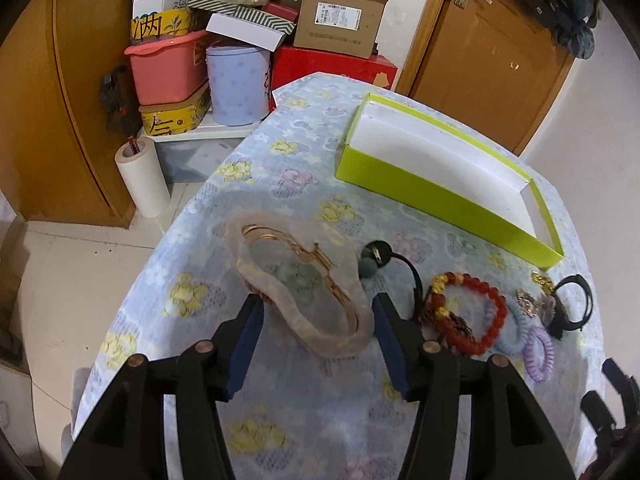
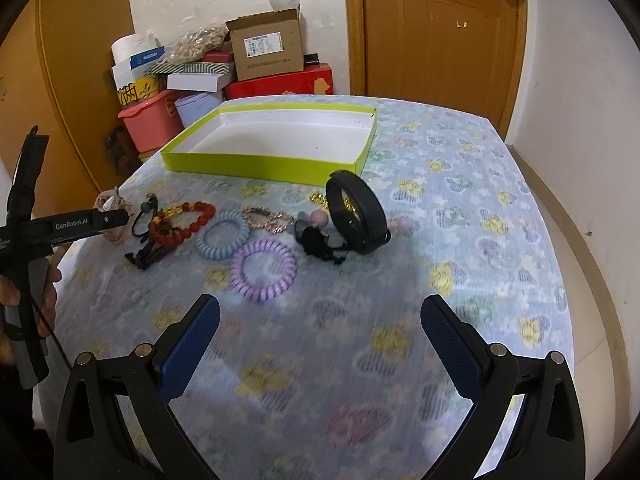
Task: Organize jewelry
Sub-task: 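Grasp the beige claw hair clip with the left tool while the right tool grasps the black watch band, then carry the clip and watch band into the green tray and open both tools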
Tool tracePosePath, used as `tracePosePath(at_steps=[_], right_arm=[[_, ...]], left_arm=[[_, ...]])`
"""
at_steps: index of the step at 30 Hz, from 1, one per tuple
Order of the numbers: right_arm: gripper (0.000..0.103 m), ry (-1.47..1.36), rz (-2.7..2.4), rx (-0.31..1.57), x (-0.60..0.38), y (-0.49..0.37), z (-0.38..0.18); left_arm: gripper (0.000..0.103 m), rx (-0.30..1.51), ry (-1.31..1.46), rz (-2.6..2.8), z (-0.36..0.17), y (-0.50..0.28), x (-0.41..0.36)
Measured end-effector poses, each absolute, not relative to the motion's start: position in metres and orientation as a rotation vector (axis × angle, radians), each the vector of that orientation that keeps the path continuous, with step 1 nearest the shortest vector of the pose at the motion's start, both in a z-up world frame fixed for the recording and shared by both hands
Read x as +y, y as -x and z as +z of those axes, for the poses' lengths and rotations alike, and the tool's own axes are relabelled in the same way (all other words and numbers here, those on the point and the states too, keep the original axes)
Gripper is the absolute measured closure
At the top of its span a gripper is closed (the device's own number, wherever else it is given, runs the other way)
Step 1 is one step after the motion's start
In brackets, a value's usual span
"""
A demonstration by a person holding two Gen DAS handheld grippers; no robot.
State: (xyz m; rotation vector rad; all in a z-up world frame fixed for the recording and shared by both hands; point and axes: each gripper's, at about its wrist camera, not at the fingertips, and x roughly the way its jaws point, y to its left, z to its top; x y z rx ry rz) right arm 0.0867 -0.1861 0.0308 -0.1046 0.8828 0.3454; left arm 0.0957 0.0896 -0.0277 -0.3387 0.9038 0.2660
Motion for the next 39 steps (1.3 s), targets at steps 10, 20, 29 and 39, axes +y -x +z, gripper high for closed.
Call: tracePosePath(at_steps=[10,20,29,39], right_arm=[[0.007,0.107,0.359,0.849,-0.192,-0.126,0.031],[0.06,0.14,0.41,0.899,-0.188,-0.16,0.017],[0.088,0.141,0.419,0.905,-0.187,-0.161,0.016],[0.088,0.128,0.416,0.889,-0.19,-0.146,0.025]], left_arm=[[0.045,0.891,0.281,0.245,-0.032,-0.101,0.1],[0.061,0.877,0.257,0.233,-0.033,-0.105,0.107],[0.061,0.863,0.234,0.216,-0.034,-0.104,0.107],[0.062,0.83,0.22,0.164,-0.021,-0.089,0.1]])
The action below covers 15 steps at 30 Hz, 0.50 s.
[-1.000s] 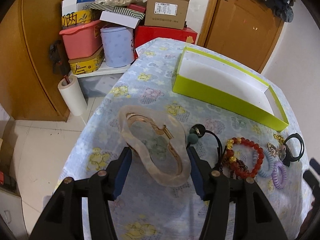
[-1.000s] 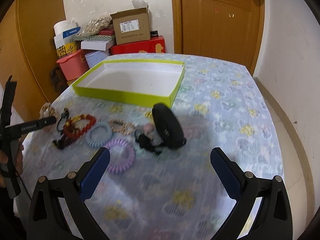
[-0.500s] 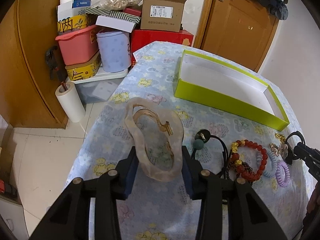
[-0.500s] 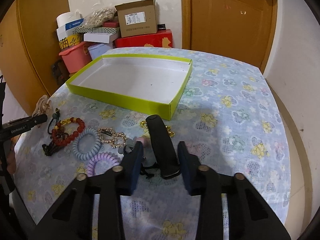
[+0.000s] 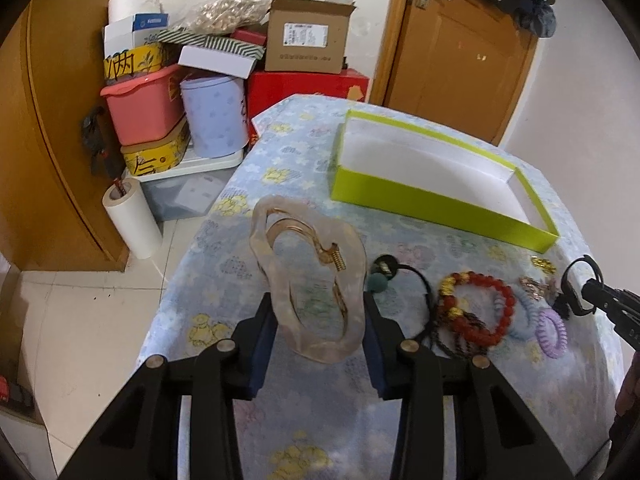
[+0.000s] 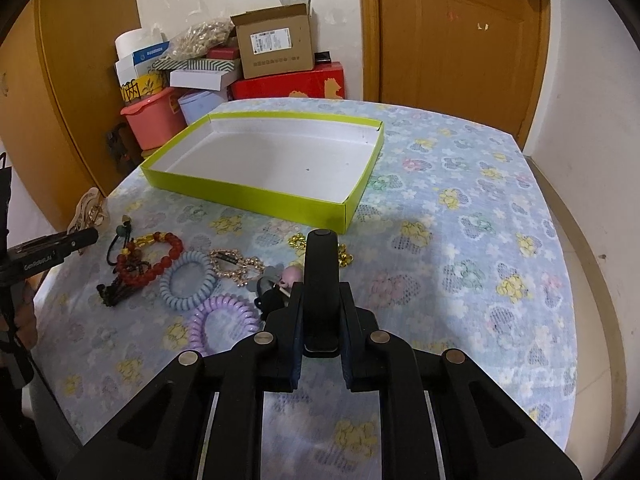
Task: Organize jewelry
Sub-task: 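Carry the clip and watch band into the green tray and open both tools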
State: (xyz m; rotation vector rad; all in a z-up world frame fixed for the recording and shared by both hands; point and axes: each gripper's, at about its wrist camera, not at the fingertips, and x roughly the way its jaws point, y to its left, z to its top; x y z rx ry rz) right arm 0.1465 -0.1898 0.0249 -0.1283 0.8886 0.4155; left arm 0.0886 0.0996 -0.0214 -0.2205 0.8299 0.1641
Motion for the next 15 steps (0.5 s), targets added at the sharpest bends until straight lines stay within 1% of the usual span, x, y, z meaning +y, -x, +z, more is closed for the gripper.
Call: tracePosePath(at_steps=[15], right_arm=[[0.088,0.078,0.432,0.822,-0.198,-0.125,0.06]], left_arm=[[0.062,0.779,0.171,-0.019,0.018,-0.081,0.057]])
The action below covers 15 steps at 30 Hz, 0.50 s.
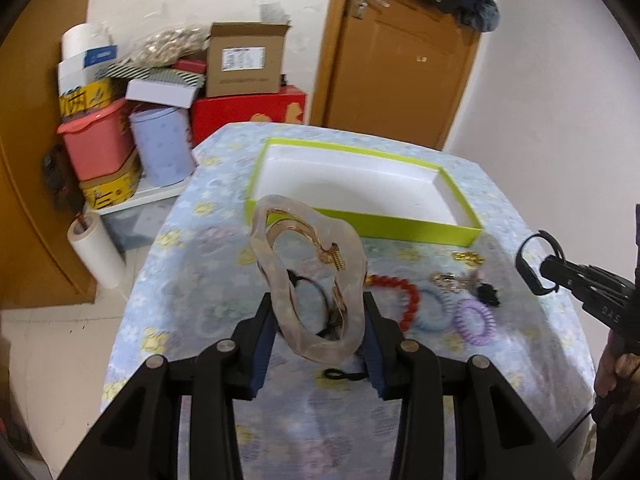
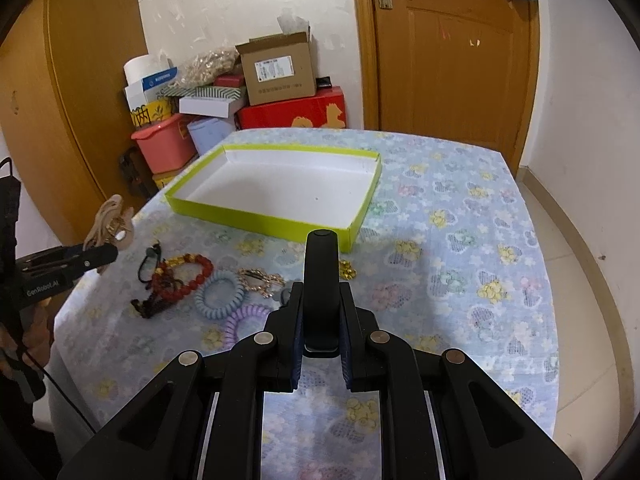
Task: Organize jewelry
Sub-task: 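Carry the clip and watch band into the green tray and open both tools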
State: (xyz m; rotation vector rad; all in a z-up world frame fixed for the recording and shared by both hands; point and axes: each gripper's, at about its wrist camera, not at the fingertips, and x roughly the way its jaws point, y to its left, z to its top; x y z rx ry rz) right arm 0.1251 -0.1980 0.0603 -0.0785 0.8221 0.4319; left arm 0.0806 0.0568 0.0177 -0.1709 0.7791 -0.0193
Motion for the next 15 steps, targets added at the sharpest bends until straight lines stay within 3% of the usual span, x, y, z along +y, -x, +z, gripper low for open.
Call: tracePosePath(at_steps=[15], right_arm=[[0.088,0.05,0.463,0.798,-0.181,-0.164,0.076]], left_arm=[[0.061,0.76,0.109,-0.122,0.036,-0.14,0.045]])
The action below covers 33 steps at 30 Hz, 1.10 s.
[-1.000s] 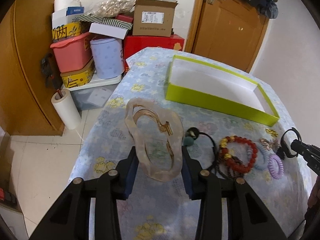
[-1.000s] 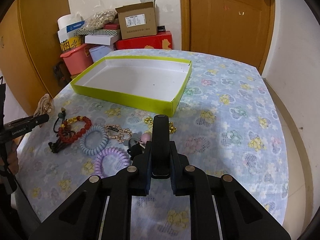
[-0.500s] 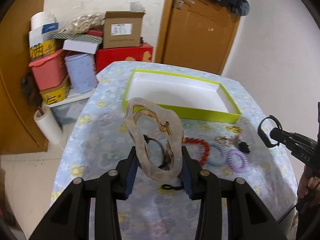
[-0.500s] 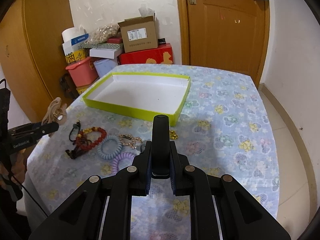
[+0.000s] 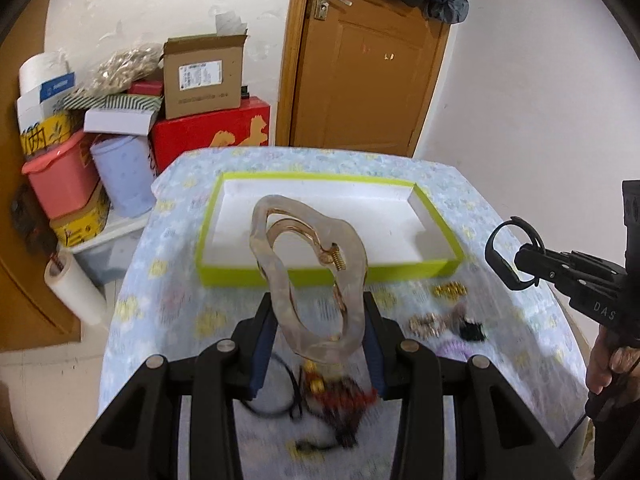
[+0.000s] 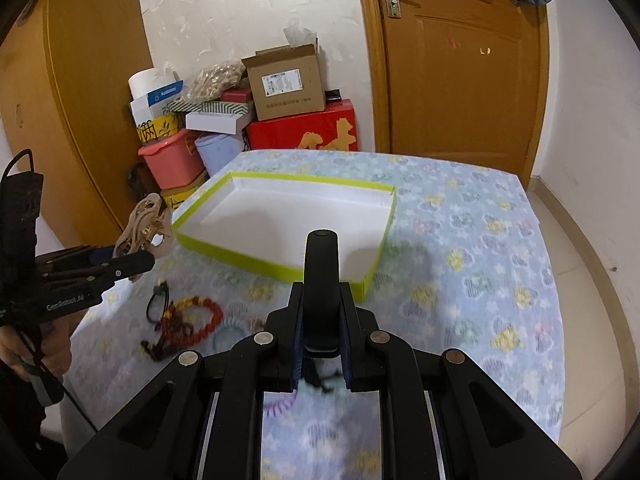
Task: Organize jewelry
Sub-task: 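Carry the clip and watch band into the green tray and open both tools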
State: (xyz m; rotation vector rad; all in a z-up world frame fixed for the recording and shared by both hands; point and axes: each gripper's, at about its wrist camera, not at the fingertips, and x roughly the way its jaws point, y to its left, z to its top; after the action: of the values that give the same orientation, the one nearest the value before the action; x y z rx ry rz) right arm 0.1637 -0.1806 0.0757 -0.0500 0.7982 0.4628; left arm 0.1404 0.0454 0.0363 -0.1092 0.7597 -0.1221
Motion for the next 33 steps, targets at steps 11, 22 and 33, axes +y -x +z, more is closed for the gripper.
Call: tracePosePath(at_steps=[11,22,33], right_arm=[[0.088,0.07,0.435,0.81,-0.155,-0.236,0.064],[0.088,0.117,0.365,0.857,-0.139,-0.297,0.031],[0.088,0.119,0.315,0.896,-0.139,-0.318,0.011]], left_arm=[[0.061,0.795,0.054,-0.148,0.025,-0.225,0.061],[0.061,0.87,0.004,-0.116,-0.005,-0.281,0.066],[0.061,0.916,-0.003,-0.087,-0.021,-0.3,0.074]])
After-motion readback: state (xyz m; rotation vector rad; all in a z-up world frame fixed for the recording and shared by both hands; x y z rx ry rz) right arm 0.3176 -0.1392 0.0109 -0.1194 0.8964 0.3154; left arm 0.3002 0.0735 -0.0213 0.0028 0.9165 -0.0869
